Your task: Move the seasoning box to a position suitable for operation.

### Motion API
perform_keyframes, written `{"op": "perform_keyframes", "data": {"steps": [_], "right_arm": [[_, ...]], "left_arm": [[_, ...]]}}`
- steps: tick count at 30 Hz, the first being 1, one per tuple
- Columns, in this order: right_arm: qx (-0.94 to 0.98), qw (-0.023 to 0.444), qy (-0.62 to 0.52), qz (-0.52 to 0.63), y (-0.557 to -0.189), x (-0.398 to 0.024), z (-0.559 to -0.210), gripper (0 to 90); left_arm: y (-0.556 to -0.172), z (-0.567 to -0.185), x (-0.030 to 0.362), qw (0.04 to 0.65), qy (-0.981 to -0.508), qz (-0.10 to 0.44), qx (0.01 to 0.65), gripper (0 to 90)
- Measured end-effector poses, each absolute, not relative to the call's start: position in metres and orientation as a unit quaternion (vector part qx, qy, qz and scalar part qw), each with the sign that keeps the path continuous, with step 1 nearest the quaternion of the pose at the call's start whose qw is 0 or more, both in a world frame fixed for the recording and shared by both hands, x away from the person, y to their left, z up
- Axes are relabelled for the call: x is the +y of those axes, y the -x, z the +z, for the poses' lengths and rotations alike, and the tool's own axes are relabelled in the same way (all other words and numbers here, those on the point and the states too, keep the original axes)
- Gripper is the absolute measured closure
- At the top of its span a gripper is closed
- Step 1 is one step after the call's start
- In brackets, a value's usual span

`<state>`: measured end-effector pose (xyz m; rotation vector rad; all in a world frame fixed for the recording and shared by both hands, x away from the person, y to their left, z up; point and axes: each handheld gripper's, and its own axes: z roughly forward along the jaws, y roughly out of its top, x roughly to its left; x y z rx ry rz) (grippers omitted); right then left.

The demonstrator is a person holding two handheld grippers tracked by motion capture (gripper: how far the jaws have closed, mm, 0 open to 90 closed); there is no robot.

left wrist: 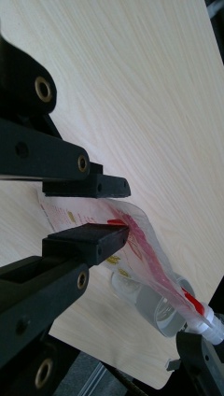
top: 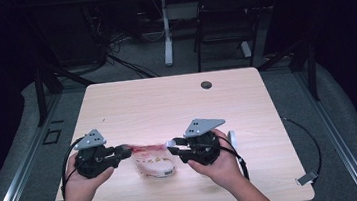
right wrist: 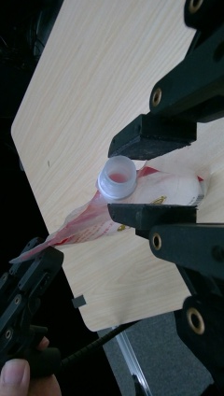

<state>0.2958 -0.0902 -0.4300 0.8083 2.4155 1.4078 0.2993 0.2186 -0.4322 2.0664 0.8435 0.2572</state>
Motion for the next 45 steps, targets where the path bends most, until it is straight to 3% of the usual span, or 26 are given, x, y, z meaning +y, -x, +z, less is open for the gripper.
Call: {"op": "perform_keyframes", "data": {"steps": [9,21,24,45], "right_arm": [[0.831,0.106,-0.269,0.475,-0.296,-0.092,-0.427,65.4],[0.845,0.139,-0.236,0.459,-0.297,-0.079,-0.403,67.6],[0.844,0.12,-0.24,0.464,-0.3,-0.077,-0.399,69.9],[0.86,0.11,-0.209,0.453,-0.31,-0.042,-0.395,71.1]], "left_arm": [[-0.3,-0.435,0.221,0.44,-0.825,0.102,0.339,71.2],[-0.297,-0.434,0.227,0.448,-0.819,0.106,0.343,68.8],[-0.296,-0.433,0.229,0.451,-0.817,0.105,0.344,68.8],[-0.292,-0.431,0.245,0.457,-0.807,0.117,0.356,68.6]]}}
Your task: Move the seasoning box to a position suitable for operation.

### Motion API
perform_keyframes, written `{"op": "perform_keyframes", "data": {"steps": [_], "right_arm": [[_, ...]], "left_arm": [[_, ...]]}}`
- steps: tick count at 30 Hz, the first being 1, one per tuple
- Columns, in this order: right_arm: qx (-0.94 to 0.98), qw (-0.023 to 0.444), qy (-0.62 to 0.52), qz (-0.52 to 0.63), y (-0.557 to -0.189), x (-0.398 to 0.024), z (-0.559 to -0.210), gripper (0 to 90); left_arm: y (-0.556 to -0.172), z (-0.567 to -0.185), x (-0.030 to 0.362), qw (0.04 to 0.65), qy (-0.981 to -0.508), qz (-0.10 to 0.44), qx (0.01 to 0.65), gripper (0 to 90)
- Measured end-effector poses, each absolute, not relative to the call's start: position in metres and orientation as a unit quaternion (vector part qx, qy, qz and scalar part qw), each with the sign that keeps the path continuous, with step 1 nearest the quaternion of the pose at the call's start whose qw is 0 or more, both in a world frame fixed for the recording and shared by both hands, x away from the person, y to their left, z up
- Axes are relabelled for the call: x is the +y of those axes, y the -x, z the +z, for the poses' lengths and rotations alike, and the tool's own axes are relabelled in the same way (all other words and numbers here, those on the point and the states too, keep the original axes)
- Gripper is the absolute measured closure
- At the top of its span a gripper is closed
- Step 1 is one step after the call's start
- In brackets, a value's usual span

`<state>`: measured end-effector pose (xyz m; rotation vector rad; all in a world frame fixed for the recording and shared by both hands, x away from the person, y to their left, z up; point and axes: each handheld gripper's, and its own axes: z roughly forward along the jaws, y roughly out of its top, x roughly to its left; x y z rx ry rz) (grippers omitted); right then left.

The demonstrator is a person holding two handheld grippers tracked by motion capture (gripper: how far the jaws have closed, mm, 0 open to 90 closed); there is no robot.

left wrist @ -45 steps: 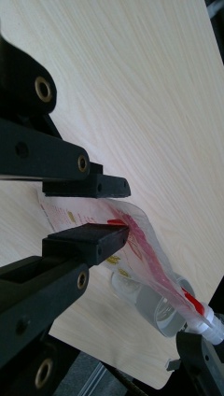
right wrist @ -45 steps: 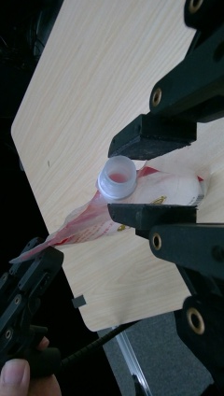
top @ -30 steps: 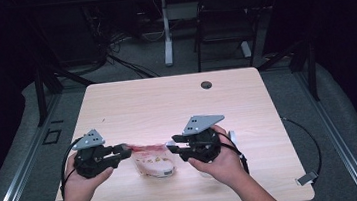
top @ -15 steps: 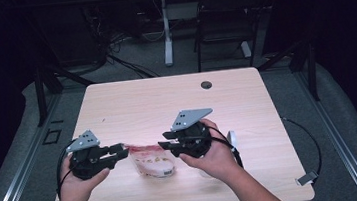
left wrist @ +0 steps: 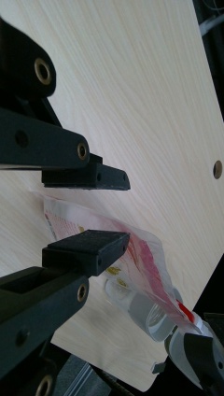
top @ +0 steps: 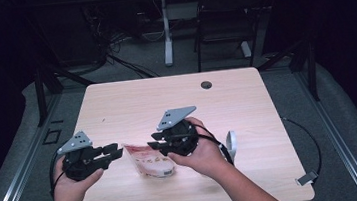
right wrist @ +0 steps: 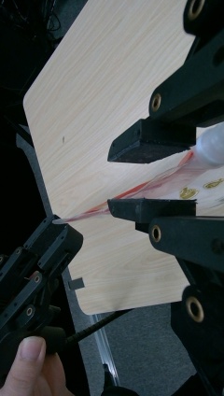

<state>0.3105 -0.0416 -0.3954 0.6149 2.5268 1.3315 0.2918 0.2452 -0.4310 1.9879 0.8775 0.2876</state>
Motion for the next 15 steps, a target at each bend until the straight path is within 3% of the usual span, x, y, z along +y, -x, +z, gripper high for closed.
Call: {"op": "perform_keyframes", "data": {"steps": [15], "right_arm": [[0.874,0.102,-0.195,0.434,-0.315,-0.019,-0.4,71.3]], "left_arm": [[-0.293,-0.434,0.247,0.453,-0.806,0.121,0.363,68.3]]}}
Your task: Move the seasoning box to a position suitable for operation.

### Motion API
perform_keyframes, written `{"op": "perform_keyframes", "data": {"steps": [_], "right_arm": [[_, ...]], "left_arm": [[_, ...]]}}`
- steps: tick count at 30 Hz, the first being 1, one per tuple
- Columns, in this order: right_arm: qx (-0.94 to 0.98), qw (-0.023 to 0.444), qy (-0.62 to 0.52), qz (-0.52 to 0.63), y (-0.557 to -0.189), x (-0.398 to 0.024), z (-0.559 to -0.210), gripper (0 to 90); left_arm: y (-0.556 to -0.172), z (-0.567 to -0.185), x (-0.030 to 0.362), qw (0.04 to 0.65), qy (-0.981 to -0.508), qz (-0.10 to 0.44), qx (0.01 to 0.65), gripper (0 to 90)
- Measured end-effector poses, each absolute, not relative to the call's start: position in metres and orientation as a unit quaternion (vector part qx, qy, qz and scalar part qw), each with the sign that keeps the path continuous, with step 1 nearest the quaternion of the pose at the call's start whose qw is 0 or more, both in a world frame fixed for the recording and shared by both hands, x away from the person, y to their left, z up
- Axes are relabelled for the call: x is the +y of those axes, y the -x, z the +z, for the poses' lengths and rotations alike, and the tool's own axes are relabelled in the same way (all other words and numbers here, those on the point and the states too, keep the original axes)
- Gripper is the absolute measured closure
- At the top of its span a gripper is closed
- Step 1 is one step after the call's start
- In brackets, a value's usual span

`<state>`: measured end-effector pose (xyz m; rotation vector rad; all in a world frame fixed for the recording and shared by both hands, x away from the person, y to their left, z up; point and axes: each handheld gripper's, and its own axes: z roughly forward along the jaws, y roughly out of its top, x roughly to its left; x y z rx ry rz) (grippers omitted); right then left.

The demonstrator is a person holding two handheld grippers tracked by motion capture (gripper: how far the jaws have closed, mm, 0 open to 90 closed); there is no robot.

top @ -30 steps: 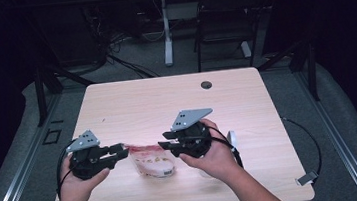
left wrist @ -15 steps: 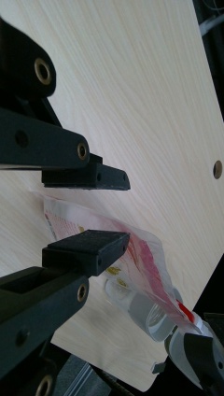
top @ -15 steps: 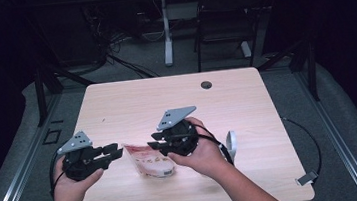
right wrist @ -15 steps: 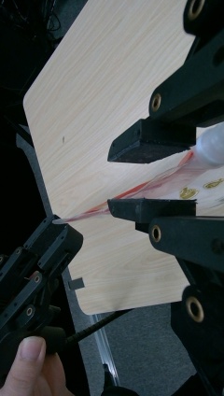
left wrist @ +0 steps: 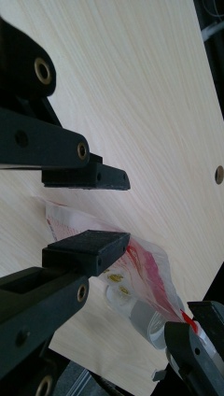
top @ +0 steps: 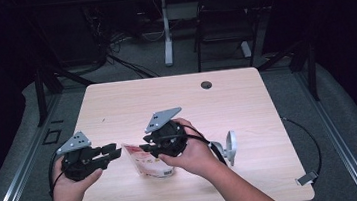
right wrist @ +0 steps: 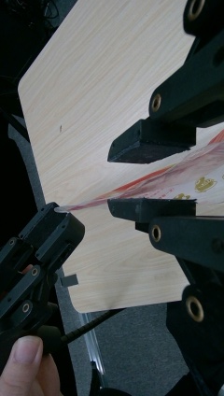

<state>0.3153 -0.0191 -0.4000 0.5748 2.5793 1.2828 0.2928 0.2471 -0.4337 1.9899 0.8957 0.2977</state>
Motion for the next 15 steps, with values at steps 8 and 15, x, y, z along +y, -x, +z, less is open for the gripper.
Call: {"op": "perform_keyframes", "data": {"steps": [8,15], "right_arm": [[0.878,0.095,-0.196,0.427,-0.32,-0.013,-0.403,72.2],[0.885,0.094,-0.191,0.414,-0.323,-0.004,-0.407,73.1]], "left_arm": [[-0.294,-0.434,0.248,0.453,-0.806,0.119,0.362,68.1],[-0.294,-0.435,0.249,0.455,-0.804,0.118,0.364,68.3]]}}
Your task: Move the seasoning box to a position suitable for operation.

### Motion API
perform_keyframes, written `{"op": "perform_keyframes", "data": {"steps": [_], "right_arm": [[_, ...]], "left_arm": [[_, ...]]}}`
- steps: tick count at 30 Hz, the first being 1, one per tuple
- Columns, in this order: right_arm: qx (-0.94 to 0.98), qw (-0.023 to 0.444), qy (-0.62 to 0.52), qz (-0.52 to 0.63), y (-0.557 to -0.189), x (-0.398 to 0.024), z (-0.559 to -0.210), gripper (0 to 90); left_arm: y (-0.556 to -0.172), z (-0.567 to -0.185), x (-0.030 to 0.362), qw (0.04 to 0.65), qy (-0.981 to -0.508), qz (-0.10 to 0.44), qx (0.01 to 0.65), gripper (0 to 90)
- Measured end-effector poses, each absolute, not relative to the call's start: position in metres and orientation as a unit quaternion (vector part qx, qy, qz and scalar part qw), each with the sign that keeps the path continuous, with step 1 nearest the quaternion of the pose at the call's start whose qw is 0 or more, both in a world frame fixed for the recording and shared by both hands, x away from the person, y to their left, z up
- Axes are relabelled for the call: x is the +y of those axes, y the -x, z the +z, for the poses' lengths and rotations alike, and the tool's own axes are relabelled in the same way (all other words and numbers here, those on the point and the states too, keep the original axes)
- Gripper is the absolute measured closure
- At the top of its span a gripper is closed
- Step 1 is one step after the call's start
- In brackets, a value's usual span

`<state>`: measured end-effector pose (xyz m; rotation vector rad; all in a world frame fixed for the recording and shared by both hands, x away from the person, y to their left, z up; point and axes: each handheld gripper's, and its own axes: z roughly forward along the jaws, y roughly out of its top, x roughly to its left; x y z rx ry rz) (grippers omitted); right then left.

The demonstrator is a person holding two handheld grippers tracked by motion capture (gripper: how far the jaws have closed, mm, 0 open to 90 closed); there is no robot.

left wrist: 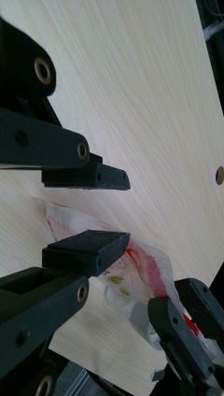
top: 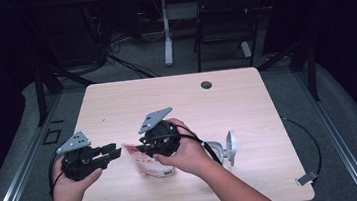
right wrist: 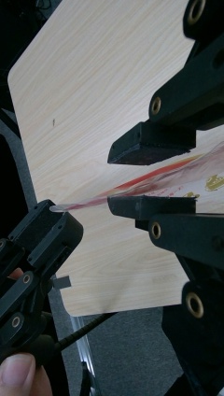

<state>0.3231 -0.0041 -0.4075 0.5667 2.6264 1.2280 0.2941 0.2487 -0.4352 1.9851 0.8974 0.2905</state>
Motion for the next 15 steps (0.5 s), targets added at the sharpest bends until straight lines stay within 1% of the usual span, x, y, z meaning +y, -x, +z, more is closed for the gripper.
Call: {"op": "perform_keyframes", "data": {"steps": [7,11,15], "right_arm": [[0.89,0.09,-0.185,0.406,-0.3249,0.0029,-0.412,74.8],[0.894,0.086,-0.181,0.401,-0.3254,0.0051,-0.4132,78.3],[0.895,0.084,-0.179,0.399,-0.326,0.0055,-0.4134,79.0]], "left_arm": [[-0.294,-0.435,0.2499,0.455,-0.804,0.118,0.365,68.3],[-0.2944,-0.4355,0.2499,0.454,-0.804,0.117,0.365,68.3],[-0.2948,-0.4359,0.2499,0.456,-0.804,0.116,0.365,68.3]]}}
